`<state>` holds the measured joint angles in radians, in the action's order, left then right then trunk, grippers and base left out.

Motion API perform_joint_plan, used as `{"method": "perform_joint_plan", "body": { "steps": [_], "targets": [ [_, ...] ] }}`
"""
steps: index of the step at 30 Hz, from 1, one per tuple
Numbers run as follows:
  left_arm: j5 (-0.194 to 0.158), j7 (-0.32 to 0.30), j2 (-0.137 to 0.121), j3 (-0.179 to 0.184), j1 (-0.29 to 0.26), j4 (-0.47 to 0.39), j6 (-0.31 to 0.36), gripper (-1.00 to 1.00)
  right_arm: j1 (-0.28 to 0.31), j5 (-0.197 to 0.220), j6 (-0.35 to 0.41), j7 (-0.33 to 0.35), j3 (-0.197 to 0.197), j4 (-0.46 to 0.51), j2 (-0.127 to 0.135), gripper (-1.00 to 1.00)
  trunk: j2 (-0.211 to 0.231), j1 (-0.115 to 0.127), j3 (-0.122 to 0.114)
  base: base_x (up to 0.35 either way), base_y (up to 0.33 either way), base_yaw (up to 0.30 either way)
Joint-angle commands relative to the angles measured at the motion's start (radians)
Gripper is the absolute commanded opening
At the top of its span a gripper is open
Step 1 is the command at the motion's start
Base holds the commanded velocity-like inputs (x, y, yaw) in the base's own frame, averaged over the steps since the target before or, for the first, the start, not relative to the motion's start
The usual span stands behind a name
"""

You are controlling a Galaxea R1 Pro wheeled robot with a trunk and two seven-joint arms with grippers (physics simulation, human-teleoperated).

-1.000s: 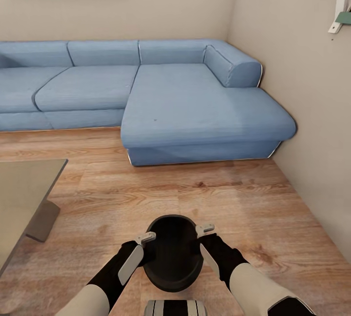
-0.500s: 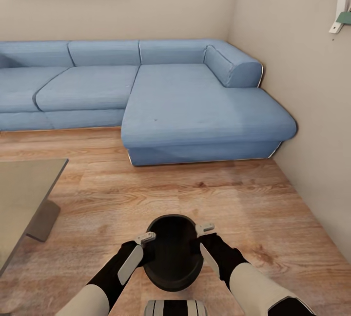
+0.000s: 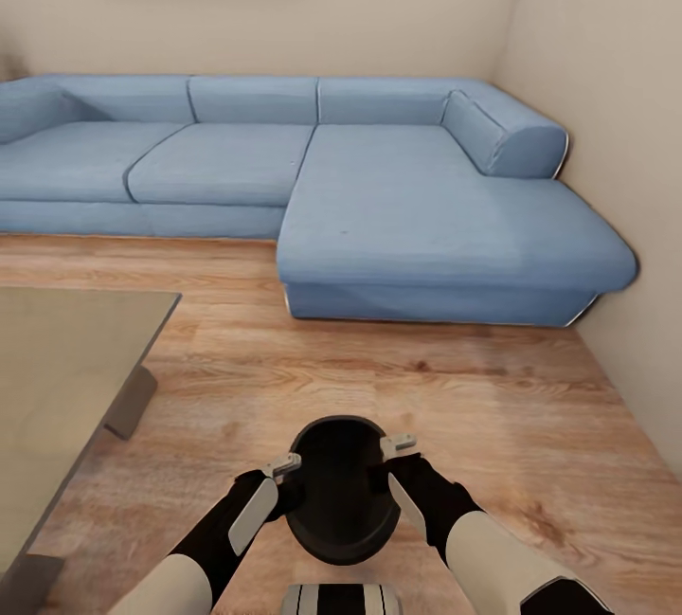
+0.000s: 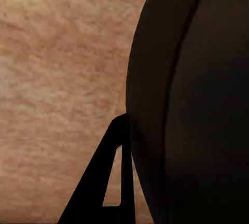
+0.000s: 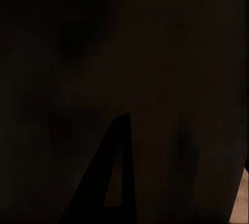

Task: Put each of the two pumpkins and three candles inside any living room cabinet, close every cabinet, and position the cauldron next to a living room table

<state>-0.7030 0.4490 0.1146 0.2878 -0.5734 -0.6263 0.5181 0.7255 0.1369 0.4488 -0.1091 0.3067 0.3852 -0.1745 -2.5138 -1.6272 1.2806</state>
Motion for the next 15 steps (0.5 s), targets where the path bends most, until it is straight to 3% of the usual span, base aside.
{"method": "perform_joint_plan", "body": {
  "steps": [1,15],
  "targets": [
    [0.014,0.011,-0.001,0.003,0.0,-0.001,0.008,-1.0,0.0,0.017,0.004,-0.006,0.005,0.001,0.0,-1.0,0.0,0.0,0.001,0.0,0.0,0.291],
    [0.008,0.012,-0.002,0.001,0.0,-0.001,0.007,-1.0,0.0,0.017,0.004,-0.006,0.005,0.001,0.0,-1.0,0.0,0.0,0.001,0.0,0.0,0.292]
  ]
}}
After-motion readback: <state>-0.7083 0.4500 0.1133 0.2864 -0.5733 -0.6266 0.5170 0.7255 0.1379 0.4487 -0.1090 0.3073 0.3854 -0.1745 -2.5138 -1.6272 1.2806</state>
